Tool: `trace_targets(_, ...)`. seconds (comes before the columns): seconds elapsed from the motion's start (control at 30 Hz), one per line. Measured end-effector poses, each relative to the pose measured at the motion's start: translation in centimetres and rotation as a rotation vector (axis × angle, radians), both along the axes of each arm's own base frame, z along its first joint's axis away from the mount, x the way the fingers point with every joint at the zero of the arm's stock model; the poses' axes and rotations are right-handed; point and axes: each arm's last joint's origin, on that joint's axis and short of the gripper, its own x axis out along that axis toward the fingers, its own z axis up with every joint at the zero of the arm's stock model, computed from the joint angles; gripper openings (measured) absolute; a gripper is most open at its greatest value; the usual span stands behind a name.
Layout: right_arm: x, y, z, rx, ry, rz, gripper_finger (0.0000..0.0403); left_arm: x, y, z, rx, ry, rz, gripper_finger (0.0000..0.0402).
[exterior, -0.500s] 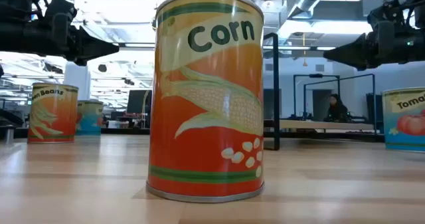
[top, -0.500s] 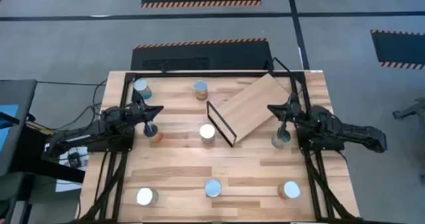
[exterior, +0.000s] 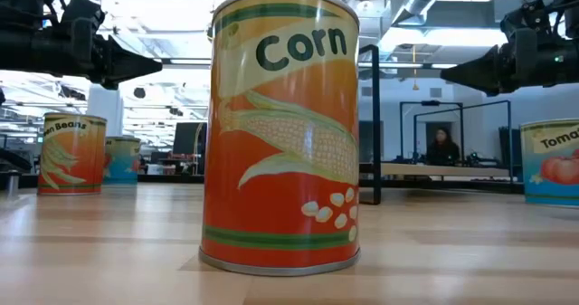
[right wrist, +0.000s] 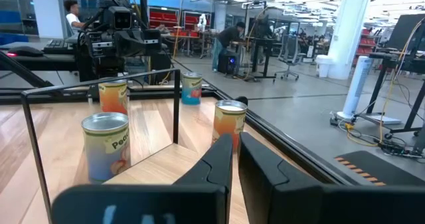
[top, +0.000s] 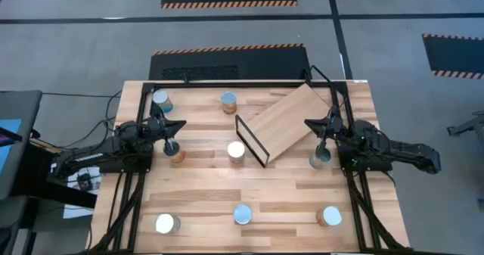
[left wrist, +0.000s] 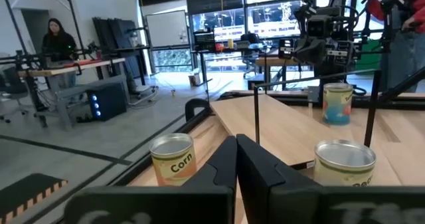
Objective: Pick and place cans onto a shelf
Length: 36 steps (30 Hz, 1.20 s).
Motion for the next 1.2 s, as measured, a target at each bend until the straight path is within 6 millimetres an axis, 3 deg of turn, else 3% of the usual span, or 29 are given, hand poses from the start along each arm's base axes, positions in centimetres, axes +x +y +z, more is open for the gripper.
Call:
trace_targets(0.57,0.0,0.0,0.01,0.0,-0.001,0.0,0.0049,0.0,0.0,0.0,0.006,0.002,0.002,0.0)
trace_targets(0.73,0.0,0.0,0.0,0.0,0.0,0.0,0.0049,-0.26,0.48,0.25,0.121,0.036,0.181,0.0)
trace_targets(0.87,0.0,0.0,0.0,0.0,0.0,0.0,0.0049,-0.32,0.57,0.25,0.13,0.044,0.221,0.0)
trace_targets(1.2,0.0,0.0,-0.01,0.0,0.0,0.0,0.0049,-0.27,0.43,0.64,-0.125,-0.135,0.144,0.0)
